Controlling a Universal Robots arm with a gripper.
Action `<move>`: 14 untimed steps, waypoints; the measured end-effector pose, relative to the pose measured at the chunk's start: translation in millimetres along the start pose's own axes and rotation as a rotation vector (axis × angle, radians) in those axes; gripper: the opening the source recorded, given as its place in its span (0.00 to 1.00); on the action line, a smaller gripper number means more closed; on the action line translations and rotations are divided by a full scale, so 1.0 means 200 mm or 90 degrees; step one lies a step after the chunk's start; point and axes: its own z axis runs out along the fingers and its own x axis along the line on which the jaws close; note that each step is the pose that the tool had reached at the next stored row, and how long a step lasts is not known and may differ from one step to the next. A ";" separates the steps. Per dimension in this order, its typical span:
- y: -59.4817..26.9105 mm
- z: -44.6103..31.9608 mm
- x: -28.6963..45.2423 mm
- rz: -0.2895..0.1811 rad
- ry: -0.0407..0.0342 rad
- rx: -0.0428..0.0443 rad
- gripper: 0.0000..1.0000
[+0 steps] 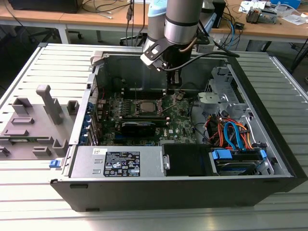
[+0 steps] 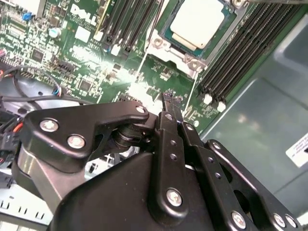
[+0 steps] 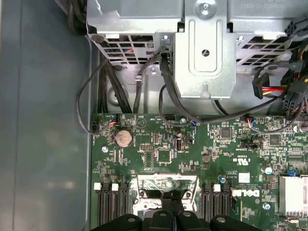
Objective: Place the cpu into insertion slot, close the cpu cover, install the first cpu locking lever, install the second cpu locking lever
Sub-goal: 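Close the cpu cover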
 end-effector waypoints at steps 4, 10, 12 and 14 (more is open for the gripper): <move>0.036 -0.031 -0.001 0.000 0.0002 0.0040 0.11; 0.121 -0.035 -0.002 0.000 0.0003 0.0166 0.11; 0.154 -0.034 -0.004 0.000 0.0005 0.0228 0.11; 0.172 -0.029 -0.006 0.000 0.0005 0.0262 0.11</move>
